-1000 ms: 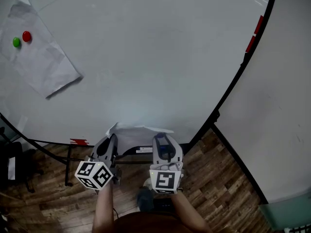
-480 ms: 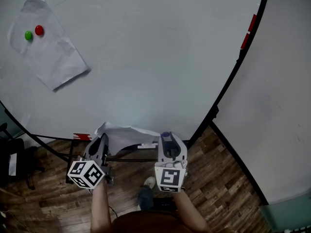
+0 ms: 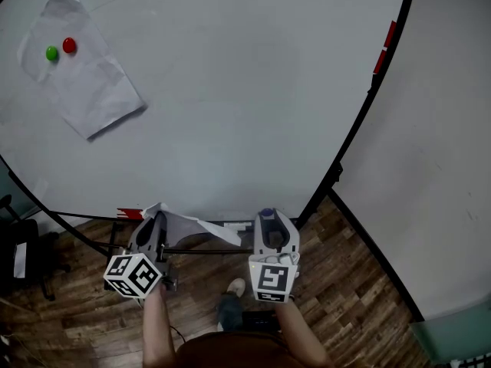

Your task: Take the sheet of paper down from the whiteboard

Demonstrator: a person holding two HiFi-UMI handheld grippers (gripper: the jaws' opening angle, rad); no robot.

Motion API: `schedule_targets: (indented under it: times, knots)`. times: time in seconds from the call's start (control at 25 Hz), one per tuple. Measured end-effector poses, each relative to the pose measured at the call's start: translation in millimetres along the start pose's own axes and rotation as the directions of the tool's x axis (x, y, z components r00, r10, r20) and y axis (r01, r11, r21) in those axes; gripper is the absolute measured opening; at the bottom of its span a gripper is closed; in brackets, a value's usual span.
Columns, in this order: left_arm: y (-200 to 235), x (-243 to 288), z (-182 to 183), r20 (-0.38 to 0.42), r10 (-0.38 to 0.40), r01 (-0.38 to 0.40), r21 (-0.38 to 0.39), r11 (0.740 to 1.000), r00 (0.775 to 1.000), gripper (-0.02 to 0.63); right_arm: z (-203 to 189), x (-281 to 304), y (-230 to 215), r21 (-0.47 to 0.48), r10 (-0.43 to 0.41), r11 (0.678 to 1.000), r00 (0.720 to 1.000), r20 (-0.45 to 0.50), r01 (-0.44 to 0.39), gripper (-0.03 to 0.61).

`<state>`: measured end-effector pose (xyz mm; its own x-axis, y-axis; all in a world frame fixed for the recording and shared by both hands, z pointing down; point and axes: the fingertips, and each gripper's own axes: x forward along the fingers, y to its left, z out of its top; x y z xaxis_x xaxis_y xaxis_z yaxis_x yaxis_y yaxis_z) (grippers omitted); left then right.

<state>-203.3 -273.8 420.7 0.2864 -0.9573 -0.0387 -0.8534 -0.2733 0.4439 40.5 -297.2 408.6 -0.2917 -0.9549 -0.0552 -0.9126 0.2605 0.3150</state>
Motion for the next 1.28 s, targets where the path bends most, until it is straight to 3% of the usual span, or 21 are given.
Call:
schedule_targets:
  times: [1.28]
  knots:
    - [12.1,-4.2,3.2,-0.006,0.008,-0.008,-0.009,1.000,1.000,0.025,-1.1,5.0,11.3,-0.002,0.008,1.000,1.000,-0.021,-0.008,0.133]
